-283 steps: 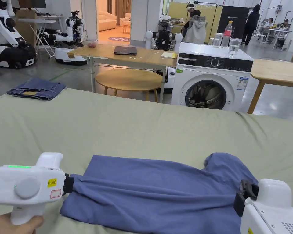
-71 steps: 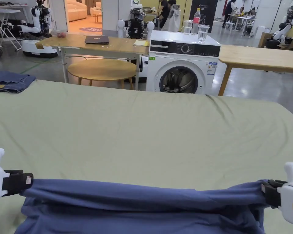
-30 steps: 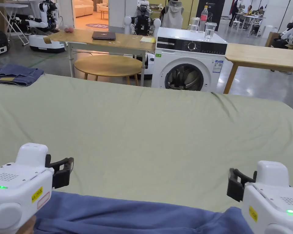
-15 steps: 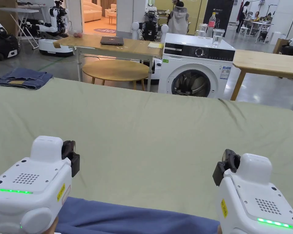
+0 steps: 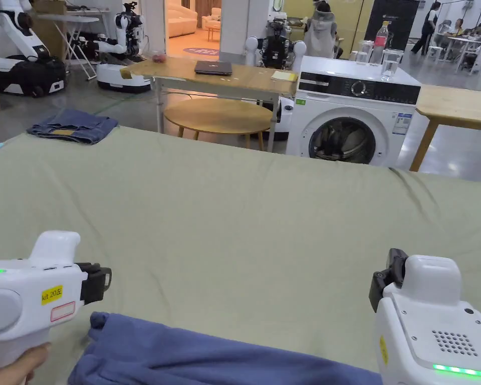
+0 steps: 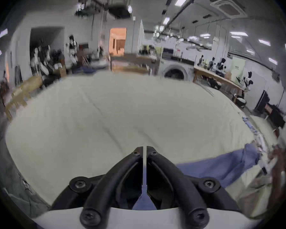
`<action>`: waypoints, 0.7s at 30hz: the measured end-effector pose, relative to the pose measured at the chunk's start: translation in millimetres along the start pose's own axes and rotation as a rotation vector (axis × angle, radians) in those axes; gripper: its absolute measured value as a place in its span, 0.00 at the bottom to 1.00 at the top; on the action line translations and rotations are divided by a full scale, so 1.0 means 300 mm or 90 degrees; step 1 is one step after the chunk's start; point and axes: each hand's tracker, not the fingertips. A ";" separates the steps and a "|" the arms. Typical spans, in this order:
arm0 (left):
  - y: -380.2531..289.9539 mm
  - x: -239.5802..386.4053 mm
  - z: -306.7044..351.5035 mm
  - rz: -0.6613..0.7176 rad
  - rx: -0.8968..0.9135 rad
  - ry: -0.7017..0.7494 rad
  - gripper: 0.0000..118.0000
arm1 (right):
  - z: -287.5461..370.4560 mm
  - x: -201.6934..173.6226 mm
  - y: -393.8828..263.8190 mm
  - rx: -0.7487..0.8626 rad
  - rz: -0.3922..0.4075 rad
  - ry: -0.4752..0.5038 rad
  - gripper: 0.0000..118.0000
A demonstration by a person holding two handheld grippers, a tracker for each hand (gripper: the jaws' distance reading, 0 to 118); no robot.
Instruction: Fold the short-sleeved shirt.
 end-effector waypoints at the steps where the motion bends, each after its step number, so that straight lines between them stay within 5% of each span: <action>1: -0.006 -0.041 -0.008 0.026 -0.036 -0.014 0.00 | -0.003 0.002 -0.005 -0.010 -0.002 0.006 0.00; 4: -0.037 -0.145 -0.024 0.088 -0.105 -0.069 0.01 | -0.019 0.006 -0.029 -0.036 0.003 0.018 0.00; 5: -0.045 -0.182 -0.031 0.110 -0.117 -0.081 0.10 | -0.022 0.006 -0.037 -0.045 0.006 0.019 0.00; 7: -0.059 -0.225 -0.044 0.151 -0.140 -0.106 0.45 | -0.031 0.007 -0.052 -0.063 0.005 0.030 0.00; 8: -0.068 -0.254 -0.059 0.177 -0.154 -0.122 0.52 | -0.038 0.008 -0.059 -0.075 0.002 0.040 0.00; 16: -0.173 -0.322 -0.228 0.313 -0.309 -0.295 0.54 | -0.059 0.004 -0.101 -0.112 0.001 0.070 0.00; 21: -0.231 -0.353 -0.304 0.426 -0.264 -0.420 0.54 | -0.062 0.015 -0.113 -0.120 0.004 0.070 0.00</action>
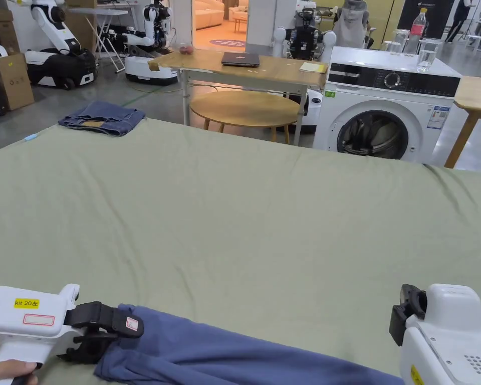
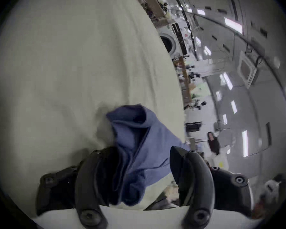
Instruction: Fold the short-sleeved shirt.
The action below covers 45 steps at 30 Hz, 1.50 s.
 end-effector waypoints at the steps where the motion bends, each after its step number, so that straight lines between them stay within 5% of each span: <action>1: 0.006 -0.027 -0.020 0.008 -0.003 -0.018 0.54 | -0.003 0.003 -0.003 -0.003 -0.002 0.001 0.00; 5: -0.003 -0.019 -0.094 -0.048 -0.017 -0.032 0.48 | -0.010 0.018 -0.011 -0.010 -0.019 0.013 0.00; 7: -0.008 0.000 -0.131 -0.076 -0.032 0.018 0.16 | -0.012 0.020 -0.014 -0.012 -0.020 0.012 0.00; 9: -0.041 0.030 -0.125 -0.072 -0.023 0.086 0.06 | -0.014 0.029 -0.020 -0.015 -0.020 0.013 0.00; 11: -0.051 0.037 -0.115 -0.046 0.004 0.035 0.05 | -0.013 0.034 -0.021 -0.017 -0.020 0.013 0.00; 26: -0.073 0.277 0.037 -0.122 0.062 0.142 0.03 | -0.005 0.054 -0.007 -0.018 -0.016 0.029 0.00; 36: -0.048 0.340 0.254 -0.198 0.113 0.351 0.03 | 0.001 0.013 0.019 0.007 -0.001 0.046 0.00; 45: -0.104 0.490 0.145 -0.240 0.063 0.261 0.03 | 0.003 0.000 0.013 0.002 -0.006 0.055 0.00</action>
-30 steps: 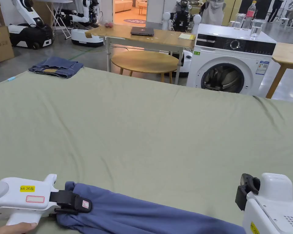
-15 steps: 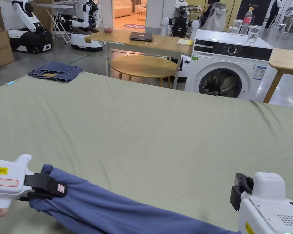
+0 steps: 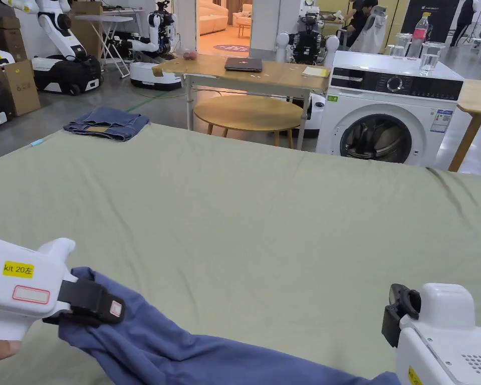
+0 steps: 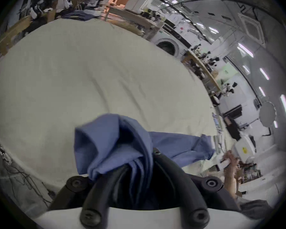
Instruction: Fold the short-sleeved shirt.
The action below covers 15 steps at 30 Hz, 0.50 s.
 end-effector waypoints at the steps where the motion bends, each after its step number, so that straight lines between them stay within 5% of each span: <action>1: 0.006 0.014 -0.010 -0.001 -0.002 -0.018 0.03 | 0.002 0.001 -0.002 -0.001 0.000 -0.001 0.00; 6: 0.011 0.158 -0.124 -0.005 -0.044 -0.110 0.03 | 0.008 0.020 -0.014 -0.010 -0.006 -0.010 0.00; 15: -0.050 0.336 -0.521 -0.022 -0.171 -0.047 0.04 | 0.014 0.061 -0.044 -0.030 -0.027 -0.024 0.00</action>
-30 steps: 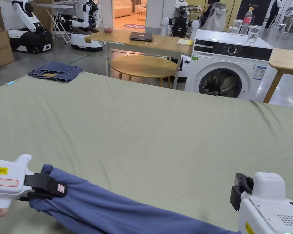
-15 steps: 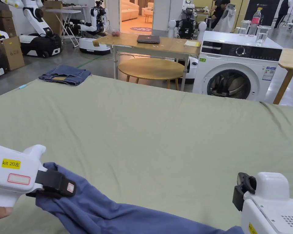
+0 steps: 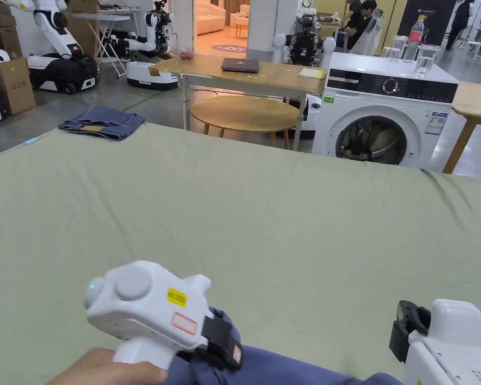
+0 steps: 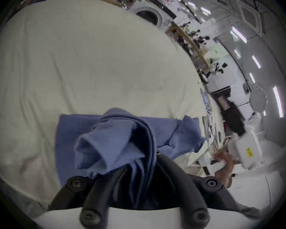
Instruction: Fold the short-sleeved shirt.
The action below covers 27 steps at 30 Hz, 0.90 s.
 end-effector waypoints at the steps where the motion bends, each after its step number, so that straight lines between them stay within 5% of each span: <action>1: -0.003 0.011 -0.035 0.000 -0.003 0.015 0.04 | 0.000 0.004 -0.003 -0.001 0.000 -0.001 0.00; 5: 0.000 0.040 -0.138 0.018 -0.035 0.041 0.08 | 0.002 0.029 -0.015 -0.011 -0.006 -0.008 0.00; 12: -0.014 0.083 -0.171 0.023 -0.041 0.033 0.43 | 0.010 0.062 -0.028 -0.022 -0.016 -0.016 0.00; 20: -0.018 0.153 0.007 -0.033 0.032 -0.023 0.43 | 0.037 0.085 -0.020 -0.016 -0.013 -0.024 0.00; 24: -0.019 0.116 0.062 -0.036 0.107 -0.025 0.28 | 0.045 0.086 -0.012 -0.010 -0.016 -0.024 0.00; 27: -0.020 0.049 0.021 -0.007 0.099 -0.014 0.07 | 0.047 0.082 -0.008 -0.006 -0.019 -0.021 0.00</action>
